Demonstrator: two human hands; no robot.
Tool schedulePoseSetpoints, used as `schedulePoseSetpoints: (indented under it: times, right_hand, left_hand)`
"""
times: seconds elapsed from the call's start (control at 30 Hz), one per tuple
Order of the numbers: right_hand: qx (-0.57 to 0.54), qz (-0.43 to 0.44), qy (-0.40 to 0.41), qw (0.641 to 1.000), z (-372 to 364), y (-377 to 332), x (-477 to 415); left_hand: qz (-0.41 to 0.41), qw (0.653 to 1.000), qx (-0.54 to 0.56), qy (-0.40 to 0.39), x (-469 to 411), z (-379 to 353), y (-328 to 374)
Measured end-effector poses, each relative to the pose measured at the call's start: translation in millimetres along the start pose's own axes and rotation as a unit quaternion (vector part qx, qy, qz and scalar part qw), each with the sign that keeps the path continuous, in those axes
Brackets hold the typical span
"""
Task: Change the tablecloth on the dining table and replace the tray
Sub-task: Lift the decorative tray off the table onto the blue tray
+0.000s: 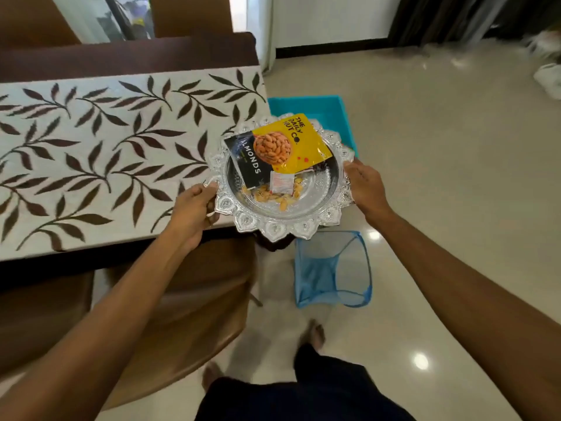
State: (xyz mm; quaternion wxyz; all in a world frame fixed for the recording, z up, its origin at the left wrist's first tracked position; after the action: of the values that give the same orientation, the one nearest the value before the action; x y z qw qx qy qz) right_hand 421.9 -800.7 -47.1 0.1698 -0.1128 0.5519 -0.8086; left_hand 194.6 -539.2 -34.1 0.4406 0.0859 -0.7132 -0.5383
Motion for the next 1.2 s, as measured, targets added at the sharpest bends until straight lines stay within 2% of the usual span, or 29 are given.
schedulePoseSetpoints:
  times: [0.13,0.53,0.67,0.9,1.07,1.2]
  right_hand:
    - [0.018,-0.052,-0.010,0.998,48,21,-29]
    - [0.034,-0.072,0.045,0.996,104,73,-133]
    - [0.053,-0.097,0.061,0.992,97,95,-186]
    - [0.125,-0.131,0.074,0.981,48,127,-319]
    - [0.163,-0.135,0.086,0.974,10,156,-407]
    - [0.175,-0.163,0.077,0.968,-16,179,-456]
  left_hand:
    - [0.017,1.000,0.005,-0.011,-7,-62,-7]
    - [0.051,0.998,-0.018,-0.033,-103,-177,29]
    - [0.080,0.996,-0.018,-0.037,-167,-209,42]
    - [0.107,0.994,-0.026,-0.009,-331,-235,73]
    - [0.149,0.988,0.044,0.016,-423,-256,89]
    - [0.175,0.976,0.105,0.072,-476,-273,97]
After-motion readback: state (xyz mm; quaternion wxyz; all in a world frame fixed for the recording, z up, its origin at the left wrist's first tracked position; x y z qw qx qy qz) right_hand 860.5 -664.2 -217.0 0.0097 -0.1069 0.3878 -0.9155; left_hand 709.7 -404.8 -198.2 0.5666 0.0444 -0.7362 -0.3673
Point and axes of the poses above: each hand's wrist, its own x-axis away from the middle knuckle, its own z-axis out of the back of the hand, y = z × x, the point moved 3 cm from there along -x, towards the middle knuckle, and after that the axes turned 3 degrees about z, right-handed, at the moved point
